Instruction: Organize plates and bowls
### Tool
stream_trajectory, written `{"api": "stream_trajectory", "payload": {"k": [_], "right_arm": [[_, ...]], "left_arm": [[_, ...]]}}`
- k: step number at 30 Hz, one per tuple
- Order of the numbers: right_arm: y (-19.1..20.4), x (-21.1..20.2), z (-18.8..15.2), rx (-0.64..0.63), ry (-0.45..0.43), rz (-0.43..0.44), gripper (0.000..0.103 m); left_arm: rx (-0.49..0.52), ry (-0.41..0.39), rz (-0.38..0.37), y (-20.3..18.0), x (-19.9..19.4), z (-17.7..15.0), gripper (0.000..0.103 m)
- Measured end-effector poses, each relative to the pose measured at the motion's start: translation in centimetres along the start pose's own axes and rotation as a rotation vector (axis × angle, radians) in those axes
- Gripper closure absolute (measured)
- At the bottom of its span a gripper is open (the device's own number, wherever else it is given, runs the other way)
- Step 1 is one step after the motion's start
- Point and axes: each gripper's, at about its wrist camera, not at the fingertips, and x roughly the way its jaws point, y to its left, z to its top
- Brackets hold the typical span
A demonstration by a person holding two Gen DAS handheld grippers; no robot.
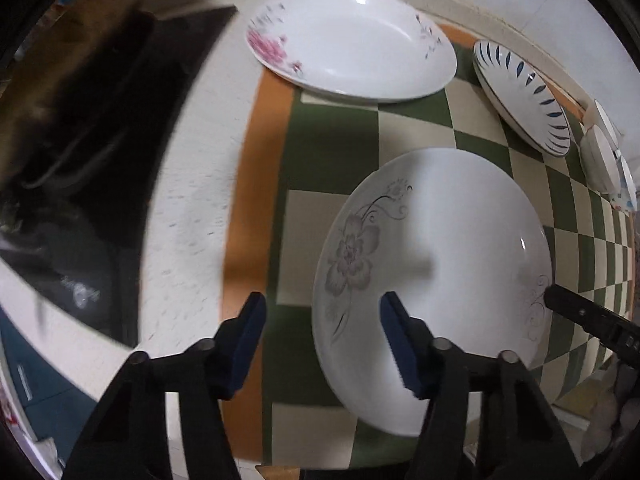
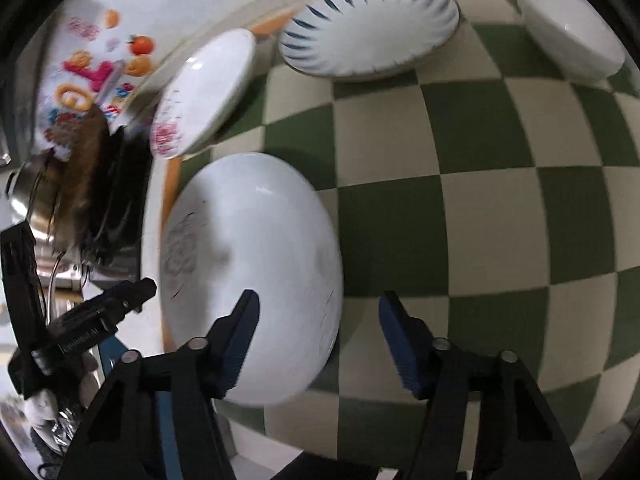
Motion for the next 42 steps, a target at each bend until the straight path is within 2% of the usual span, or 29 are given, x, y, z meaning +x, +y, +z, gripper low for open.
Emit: {"api": "stream_trajectory", "payload": {"k": [6,10,12,18,25,36,42], "right_arm": [[0.1,3.0,0.8,0.011,0.068,0.034,0.076],[0.1,3.9,0.6,-0.001,0.083,0.027,0.086],[0.1,3.9,0.7,-0.021,0.079,0.033,0.088],[-0.4,2.9,0.7,-0.068,0.074,0.051,0.089],[-3.0,-1.1,0.9,-0.096,0.036,0.064,0.089],[-10.0,-7.6,1.7,-0.044,-0.046,0.045,0.089],[-13.5,-8.3,1.4,-0.007,-0.054,0.027,0.089]], "left_arm": [[0.008,0.06,-0.079,0.1,2.0,0.6,0.077],[-0.004,0.037,-0.076,0.1,1.7,0.4,0.077],[-0.014,0.03,-0.067,0.0,1.4,0.2,0.077],[-0.031,-0.006,-0.044,-1.3,0.4,0.2,0.078],[-0.006,-0.037,-0.048,-5.2,-1.2,0.4,0.078],[0.079,-0.06,-0.088,-14.0,-0.8,1.8,0.078],[0.103,-0.035,-0.091,-16.9,1.1,1.8,0.077]]}}
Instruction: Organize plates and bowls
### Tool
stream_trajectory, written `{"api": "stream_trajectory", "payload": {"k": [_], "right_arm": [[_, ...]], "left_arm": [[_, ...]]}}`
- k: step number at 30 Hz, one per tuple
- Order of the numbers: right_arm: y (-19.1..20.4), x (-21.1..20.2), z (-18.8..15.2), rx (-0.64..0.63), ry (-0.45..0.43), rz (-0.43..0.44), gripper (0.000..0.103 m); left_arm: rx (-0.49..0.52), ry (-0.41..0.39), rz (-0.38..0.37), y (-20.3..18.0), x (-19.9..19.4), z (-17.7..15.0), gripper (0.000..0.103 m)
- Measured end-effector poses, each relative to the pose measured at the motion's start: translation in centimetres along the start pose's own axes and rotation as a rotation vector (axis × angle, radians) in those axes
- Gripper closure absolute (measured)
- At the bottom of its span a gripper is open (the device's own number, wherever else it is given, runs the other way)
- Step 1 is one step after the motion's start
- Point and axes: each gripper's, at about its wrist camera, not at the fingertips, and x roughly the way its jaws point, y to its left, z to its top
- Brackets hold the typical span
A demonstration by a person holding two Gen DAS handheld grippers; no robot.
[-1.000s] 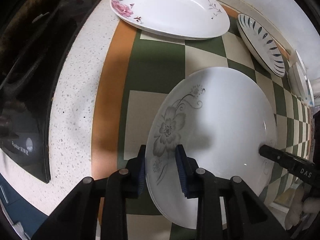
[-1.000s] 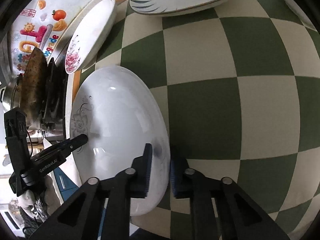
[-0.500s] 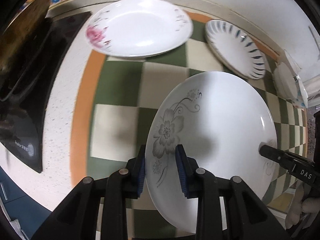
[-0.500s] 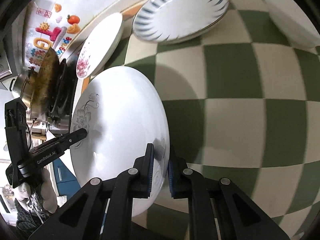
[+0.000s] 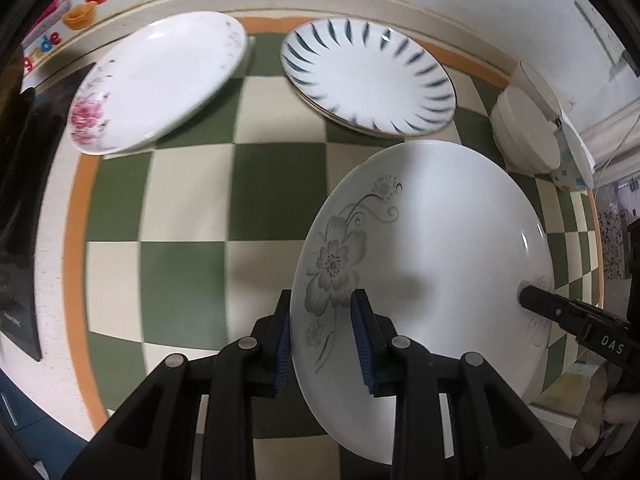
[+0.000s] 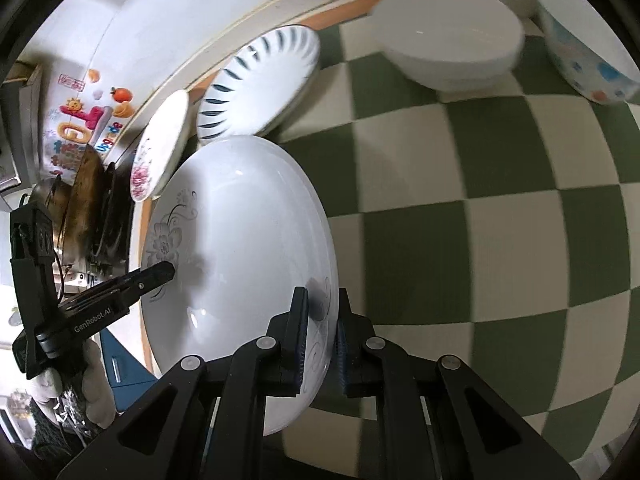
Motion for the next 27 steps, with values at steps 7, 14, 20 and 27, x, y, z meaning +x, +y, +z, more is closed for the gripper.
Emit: {"api": "stream_trajectory", "payload": {"k": [7,14,20,27], "right_arm": [[-2.3,0.7,-0.2,0.03,0.0,0.001,0.089],[-3.1,1.6,-0.4,0.035,0.024,0.008,0.089],[-2.6,2.7,-0.5,0.028,0.051,0.01,0.089],[-2.9,3.3,-0.4,0.052,0.085,0.045,0.087]], "left_arm": [[0.008,0.02,0.025,-1.5,1.7,-0.3,0.077],[-0.014,0.034,0.041,-1.5,2.4,-0.7,0.077],[-0.032,0.052,0.048,-1.6,3.3,-0.3,0.077],[-0.073,0.065,0.055,-1.1,3.0,0.1,0.077]]}}
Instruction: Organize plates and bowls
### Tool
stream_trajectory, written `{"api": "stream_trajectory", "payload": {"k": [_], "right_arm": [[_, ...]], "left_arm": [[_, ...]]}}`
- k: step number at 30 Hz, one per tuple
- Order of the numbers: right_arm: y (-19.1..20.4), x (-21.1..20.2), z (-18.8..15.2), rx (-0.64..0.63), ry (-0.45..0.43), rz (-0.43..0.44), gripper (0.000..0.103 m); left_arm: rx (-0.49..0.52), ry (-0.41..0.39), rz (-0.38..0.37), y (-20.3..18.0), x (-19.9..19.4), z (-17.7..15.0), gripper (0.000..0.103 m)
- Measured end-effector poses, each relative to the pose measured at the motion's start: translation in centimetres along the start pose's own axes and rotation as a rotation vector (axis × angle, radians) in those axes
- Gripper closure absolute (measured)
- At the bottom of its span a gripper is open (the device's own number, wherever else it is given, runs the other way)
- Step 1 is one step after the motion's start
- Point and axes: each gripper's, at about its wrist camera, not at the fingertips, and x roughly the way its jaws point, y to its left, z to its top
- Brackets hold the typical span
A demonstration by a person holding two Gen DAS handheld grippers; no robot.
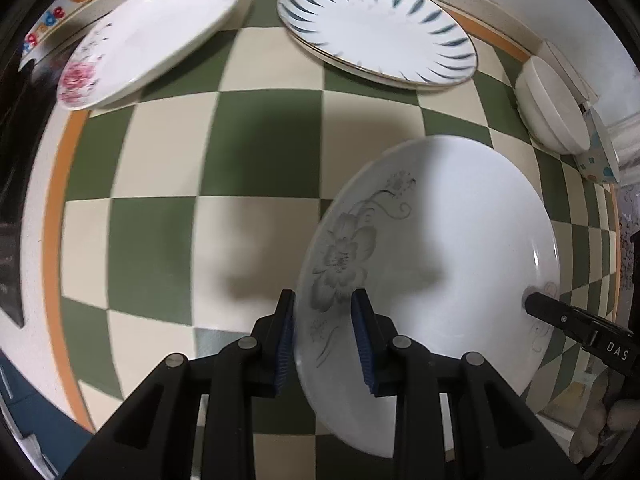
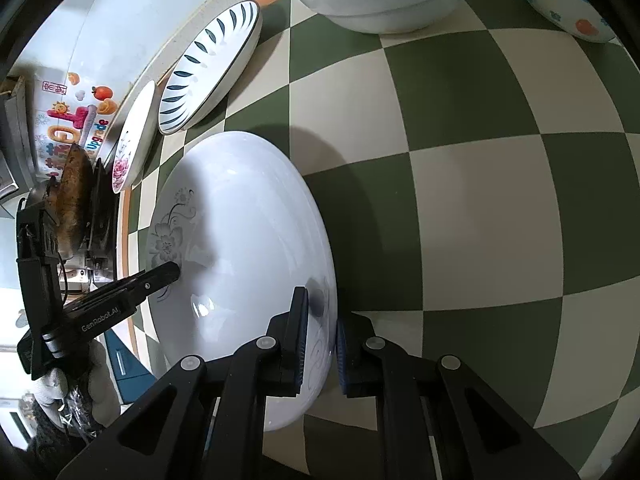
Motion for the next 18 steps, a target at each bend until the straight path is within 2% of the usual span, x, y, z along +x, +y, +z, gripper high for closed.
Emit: {"api": "stream_trajectory", "payload": {"k": [4,6,7,8,10,12,14,16,18], "right_arm": [[-0.2,-1.8,0.6,0.023,-0.004,-0.021,0.087],[0.7,-4.1,0.7,0.009,-0.057,-0.076,0.086],[1.6,-5.1,0.8,-0.012,-0.083,-0.077,0.085],[3.0,-6.1,1.0,-0.037,-0.109,-0.073,0.083],[6.7,-7.3,2.1,-0.084,-0.149,-0.035,0.065],[10.3,-7.0,3.9,-0.13,-0.153,0.022,0.056],[14.4,-5.7,6.4,-0.184,-0.159,0.063,0.055],[18.8,-3.9,9.0,-0.258,-0.203,-0.007,0.056],[22.9,-1.0,11.3,-0.338,-0.212,-0.029,0.056]], "left_arm": [[-0.079,-0.091,0.015,2.0,-4.4,0.9,0.076],[-0.127,-0.148,0.031,3.7,-6.7,1.7,0.075],[-0.155,-0.179,0.052,4.8,-7.9,2.4,0.072],[-0.181,-0.209,0.066,6.0,-8.7,3.1,0.071],[-0.228,-0.243,0.083,8.6,-9.7,4.6,0.067],[-0.287,-0.232,0.075,11.8,-9.4,6.4,0.067],[-0.332,-0.211,0.054,14.1,-8.6,7.4,0.067],[-0.353,-0.2,0.065,16.3,-7.8,8.4,0.067],[-0.355,-0.179,0.079,17.8,-6.5,9.4,0.067]]}}
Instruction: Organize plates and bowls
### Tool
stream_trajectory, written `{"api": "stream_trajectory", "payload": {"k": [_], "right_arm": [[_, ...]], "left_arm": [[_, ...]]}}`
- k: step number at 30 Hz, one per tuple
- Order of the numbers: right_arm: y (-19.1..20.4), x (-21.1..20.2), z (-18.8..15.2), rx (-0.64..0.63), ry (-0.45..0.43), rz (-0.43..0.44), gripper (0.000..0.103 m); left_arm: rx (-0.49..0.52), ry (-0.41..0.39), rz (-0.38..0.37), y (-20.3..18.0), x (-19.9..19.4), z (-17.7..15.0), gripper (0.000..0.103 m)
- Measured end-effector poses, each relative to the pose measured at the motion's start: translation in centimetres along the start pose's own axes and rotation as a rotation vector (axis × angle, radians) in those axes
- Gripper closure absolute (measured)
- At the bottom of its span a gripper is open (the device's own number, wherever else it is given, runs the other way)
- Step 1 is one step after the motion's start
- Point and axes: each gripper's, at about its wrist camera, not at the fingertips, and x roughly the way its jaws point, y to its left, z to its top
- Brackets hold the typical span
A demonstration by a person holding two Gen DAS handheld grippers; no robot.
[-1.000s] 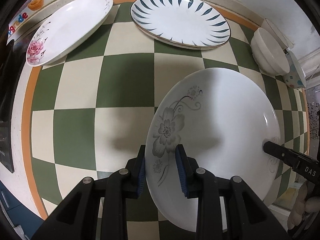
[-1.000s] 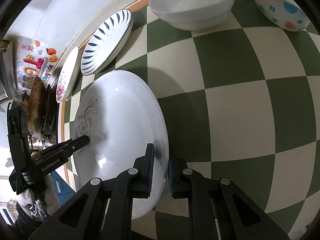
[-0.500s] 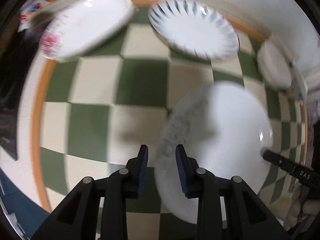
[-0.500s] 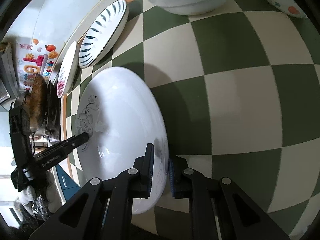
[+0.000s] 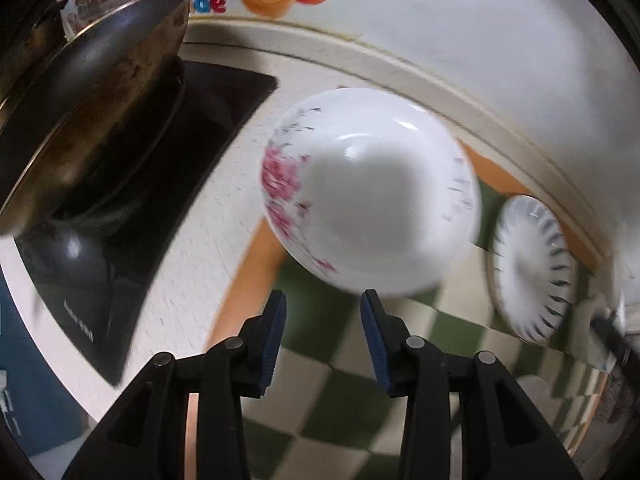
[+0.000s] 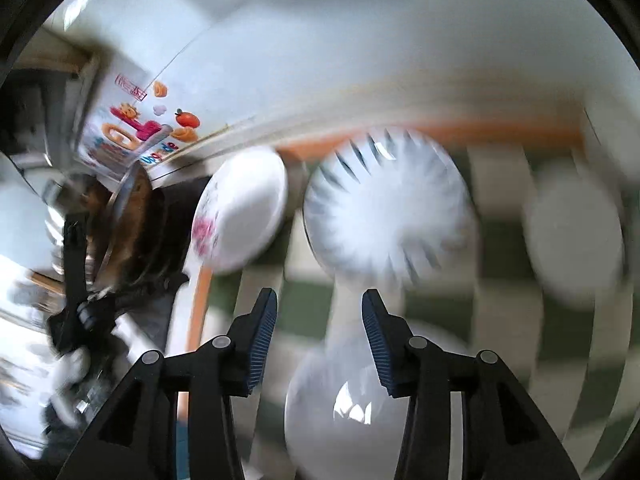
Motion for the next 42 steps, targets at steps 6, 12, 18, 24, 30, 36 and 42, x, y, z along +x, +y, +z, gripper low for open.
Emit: {"api": "stream_trajectory", "payload": {"k": [6,12,18,24,30,36,42], "right_arm": [[4.3,10.3,8.1,-0.079,0.1,-0.038,0.056],[4.9,17.0,12.5,-0.156,0.161,-0.096,0.058],[3.1,21.2,14.5,-0.112,0.26,-0.04,0.068],[2.6,21.7,14.3,-0.095,0.256,0.041,0.088],[1.9,20.3,13.0,-0.067,0.253,0.047,0.089],[1.4,16.9,10.9,-0.048,0.221,0.061,0.09],[0.3,11.0,7.5,-0.01,0.154,0.068,0.09]], "left_arm": [[-0.028,0.033,-0.003,2.5,3.6,2.7,0.067],[-0.036,0.061,-0.016,3.7,6.1,4.4,0.067],[-0.017,0.053,-0.047,4.4,7.5,5.0,0.078],[-0.022,0.028,-0.071,5.4,7.8,5.3,0.081],[0.007,0.018,-0.07,3.9,6.9,4.7,0.081],[0.037,-0.005,-0.103,3.4,4.2,3.8,0.081],[0.093,-0.047,-0.111,1.9,1.3,2.9,0.081]]}}
